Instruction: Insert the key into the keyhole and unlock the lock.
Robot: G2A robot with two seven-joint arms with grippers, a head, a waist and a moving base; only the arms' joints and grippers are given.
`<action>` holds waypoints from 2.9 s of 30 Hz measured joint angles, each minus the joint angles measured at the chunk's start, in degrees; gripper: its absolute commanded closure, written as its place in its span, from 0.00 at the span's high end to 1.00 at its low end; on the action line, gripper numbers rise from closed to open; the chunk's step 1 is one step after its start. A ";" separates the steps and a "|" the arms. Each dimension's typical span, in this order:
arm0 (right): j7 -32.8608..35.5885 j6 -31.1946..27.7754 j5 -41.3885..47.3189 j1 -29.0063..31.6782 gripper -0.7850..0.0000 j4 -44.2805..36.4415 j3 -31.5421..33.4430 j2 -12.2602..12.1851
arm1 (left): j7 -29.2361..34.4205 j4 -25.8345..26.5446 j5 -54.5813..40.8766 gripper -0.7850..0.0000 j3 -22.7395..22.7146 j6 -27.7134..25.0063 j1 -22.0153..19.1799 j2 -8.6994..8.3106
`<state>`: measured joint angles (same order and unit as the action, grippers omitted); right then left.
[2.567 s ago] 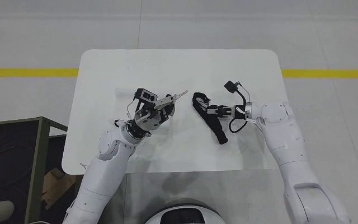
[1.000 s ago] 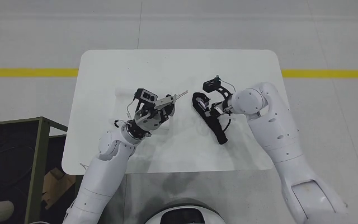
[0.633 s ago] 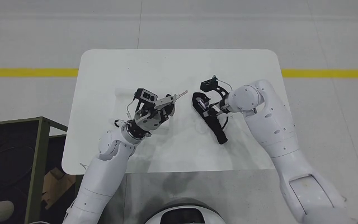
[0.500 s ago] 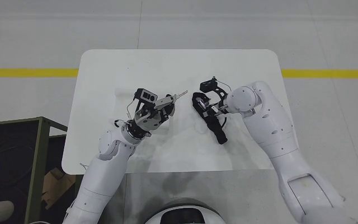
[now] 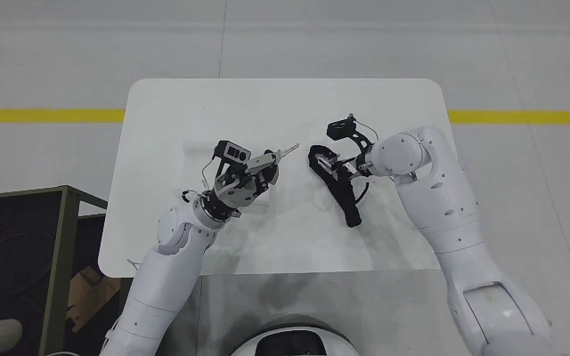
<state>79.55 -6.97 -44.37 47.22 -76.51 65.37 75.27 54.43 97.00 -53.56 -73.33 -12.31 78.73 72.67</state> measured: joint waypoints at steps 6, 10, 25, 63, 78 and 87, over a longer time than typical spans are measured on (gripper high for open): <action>-0.21 -0.46 0.69 1.23 0.00 -2.13 1.91 -0.51 | 0.00 0.00 0.00 0.00 0.00 0.00 0.00 0.00; -2.87 -2.03 1.75 2.74 0.00 -4.84 4.25 -1.03 | 0.00 0.00 0.00 0.00 0.00 0.00 0.00 0.00; -7.93 -12.56 29.66 9.94 0.00 -6.19 20.17 -3.79 | 0.00 0.00 0.00 0.00 0.00 0.00 0.00 0.00; 6.20 -7.43 94.63 13.51 0.00 8.03 20.76 -4.18 | 5.14 -4.09 2.71 0.00 -4.52 16.57 -1.62 -0.82; -1.98 -12.48 83.65 20.64 0.00 -4.44 15.46 -4.49 | 3.67 4.99 31.94 0.00 -6.76 13.68 -2.85 -2.35; -4.22 -13.28 83.16 20.95 0.00 -5.07 13.75 -4.53 | 1.03 5.34 29.05 0.00 -6.05 9.28 -0.92 -1.97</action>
<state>75.34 -20.25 38.79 68.17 -81.58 79.12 70.73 55.46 102.34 -24.51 -79.38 -3.03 77.81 70.70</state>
